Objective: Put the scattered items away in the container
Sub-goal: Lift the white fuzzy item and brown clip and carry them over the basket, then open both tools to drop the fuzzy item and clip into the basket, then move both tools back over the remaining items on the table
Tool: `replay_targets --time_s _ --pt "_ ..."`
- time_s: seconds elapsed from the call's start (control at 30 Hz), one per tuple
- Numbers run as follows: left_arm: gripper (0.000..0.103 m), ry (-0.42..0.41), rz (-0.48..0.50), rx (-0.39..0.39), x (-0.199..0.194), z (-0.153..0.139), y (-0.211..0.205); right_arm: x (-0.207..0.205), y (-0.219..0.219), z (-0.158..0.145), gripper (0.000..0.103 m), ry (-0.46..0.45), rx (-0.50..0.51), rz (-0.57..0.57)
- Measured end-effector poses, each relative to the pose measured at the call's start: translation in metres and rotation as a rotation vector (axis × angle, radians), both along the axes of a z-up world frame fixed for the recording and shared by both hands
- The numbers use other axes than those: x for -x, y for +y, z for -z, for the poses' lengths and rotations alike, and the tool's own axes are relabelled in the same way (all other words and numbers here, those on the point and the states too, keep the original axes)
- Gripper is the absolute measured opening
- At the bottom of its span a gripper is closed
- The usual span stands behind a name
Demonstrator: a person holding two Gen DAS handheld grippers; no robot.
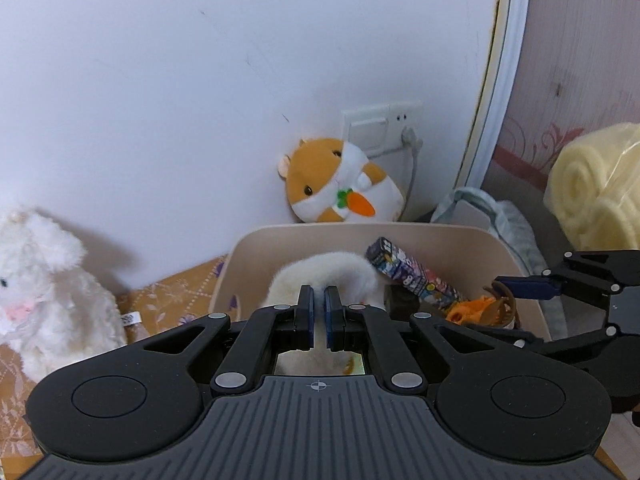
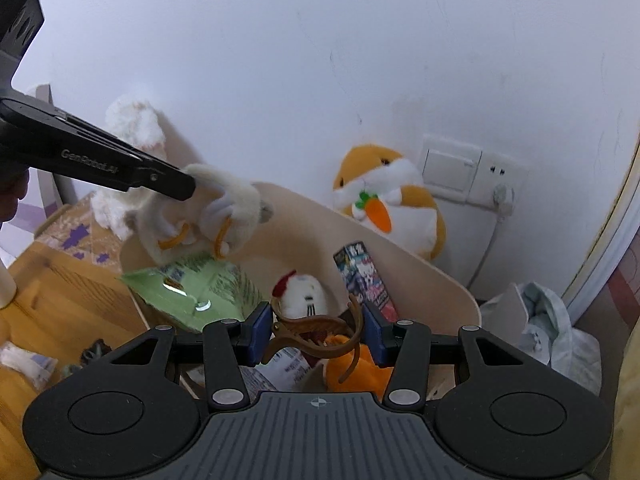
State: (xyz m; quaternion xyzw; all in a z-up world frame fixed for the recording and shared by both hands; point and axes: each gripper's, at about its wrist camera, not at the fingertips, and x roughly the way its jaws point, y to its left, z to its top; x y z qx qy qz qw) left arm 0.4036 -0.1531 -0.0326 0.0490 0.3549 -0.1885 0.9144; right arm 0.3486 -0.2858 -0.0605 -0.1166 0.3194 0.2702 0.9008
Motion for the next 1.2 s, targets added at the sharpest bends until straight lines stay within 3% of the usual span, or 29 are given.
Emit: replay_targets --time_s 0.1,0.13,0.2,0.27,0.33,0.47,0.53,0.83,1.2 --pt "0.005 0.0 0.003 -0.001 0.0 0.003 -0.007 -0.003 0.003 0.006 0.046 0.03 0.021 -0.001" --pt "0.006 -0.01 0.005 0.005 0.001 0.002 -0.009 -0.004 0.004 0.007 0.052 0.04 0.024 -0.001" --pt "0.019 -0.015 0.014 0.01 0.003 0.001 -0.011 -0.005 0.005 0.009 0.059 0.047 0.02 0.002" --pt "0.06 -0.024 0.007 0.004 0.005 0.0 -0.011 -0.003 0.006 0.008 0.066 0.042 0.023 0.011" --pt "0.07 -0.053 -0.006 0.002 0.008 -0.002 -0.008 -0.002 0.007 0.007 0.077 0.034 0.028 0.02" --pt "0.071 -0.037 -0.016 0.001 0.007 -0.003 -0.001 0.002 0.008 0.002 0.08 0.017 0.032 0.03" --pt "0.072 -0.034 -0.023 0.0 0.008 -0.003 0.003 0.003 0.008 0.0 0.088 0.009 0.033 0.038" --pt "0.076 -0.011 -0.054 -0.002 0.026 0.001 0.039 0.014 0.014 -0.005 0.103 0.022 -0.009 0.055" --pt "0.08 0.078 -0.111 -0.031 0.066 0.019 0.115 0.042 0.037 0.0 0.103 0.069 -0.017 0.071"
